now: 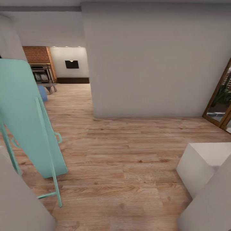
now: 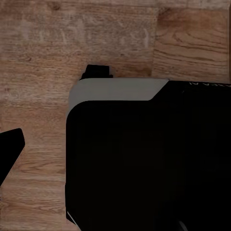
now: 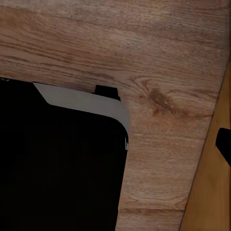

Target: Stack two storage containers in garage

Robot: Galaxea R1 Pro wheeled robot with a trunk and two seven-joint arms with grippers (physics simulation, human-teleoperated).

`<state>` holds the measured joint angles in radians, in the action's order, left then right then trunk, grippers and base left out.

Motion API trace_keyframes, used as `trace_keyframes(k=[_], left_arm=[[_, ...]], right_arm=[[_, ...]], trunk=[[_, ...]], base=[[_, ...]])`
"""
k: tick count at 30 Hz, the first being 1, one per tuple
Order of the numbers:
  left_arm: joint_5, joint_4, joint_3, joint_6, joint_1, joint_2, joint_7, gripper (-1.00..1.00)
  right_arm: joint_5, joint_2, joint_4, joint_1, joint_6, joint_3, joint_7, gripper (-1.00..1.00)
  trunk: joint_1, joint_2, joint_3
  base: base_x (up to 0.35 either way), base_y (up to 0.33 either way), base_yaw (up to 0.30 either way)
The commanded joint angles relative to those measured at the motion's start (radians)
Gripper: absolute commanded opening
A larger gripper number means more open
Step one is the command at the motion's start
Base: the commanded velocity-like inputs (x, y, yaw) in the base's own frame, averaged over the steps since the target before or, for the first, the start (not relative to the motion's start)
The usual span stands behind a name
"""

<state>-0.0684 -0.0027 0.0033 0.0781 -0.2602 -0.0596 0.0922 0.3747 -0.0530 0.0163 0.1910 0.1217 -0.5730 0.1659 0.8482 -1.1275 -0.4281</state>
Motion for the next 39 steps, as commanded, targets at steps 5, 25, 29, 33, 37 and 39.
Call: trace_keyframes(k=[5,25,29,33,37,39], left_arm=[[-0.007,0.0,0.0,0.003,-0.001,0.0,0.003,1.0],[-0.007,0.0,0.0,0.003,-0.001,0.0,0.003,1.0],[-0.007,0.0,0.0,0.003,-0.001,0.0,0.003,1.0],[-0.007,0.0,0.0,0.003,-0.001,0.0,0.003,1.0],[-0.007,0.0,0.0,0.003,-0.001,0.0,0.003,1.0],[-0.007,0.0,0.0,0.003,-0.001,0.0,0.003,1.0]], right_arm=[[0.008,-0.002,0.002,0.001,0.004,-0.008,0.002,1.0],[0.006,-0.001,0.002,0.001,0.004,-0.009,0.001,1.0],[0.007,-0.001,0.001,0.001,0.004,-0.008,0.002,1.0],[0.007,-0.001,0.002,0.001,0.004,-0.009,0.001,1.0],[0.006,-0.001,0.001,0.001,0.004,-0.008,0.002,1.0],[0.007,-0.001,0.002,0.001,0.004,-0.008,0.002,1.0]], trunk=[[0.001,-0.001,-0.001],[0.001,-0.001,-0.001],[0.001,-0.001,-0.001],[0.001,-0.001,-0.001],[0.001,-0.001,-0.001],[0.001,-0.001,-0.001]], base=[[0.279,0.0,0.0],[0.264,0.0,0.0],[0.264,0.0,0.0],[0.264,0.0,0.0],[0.259,0.0,0.0],[0.252,0.0,0.0]])
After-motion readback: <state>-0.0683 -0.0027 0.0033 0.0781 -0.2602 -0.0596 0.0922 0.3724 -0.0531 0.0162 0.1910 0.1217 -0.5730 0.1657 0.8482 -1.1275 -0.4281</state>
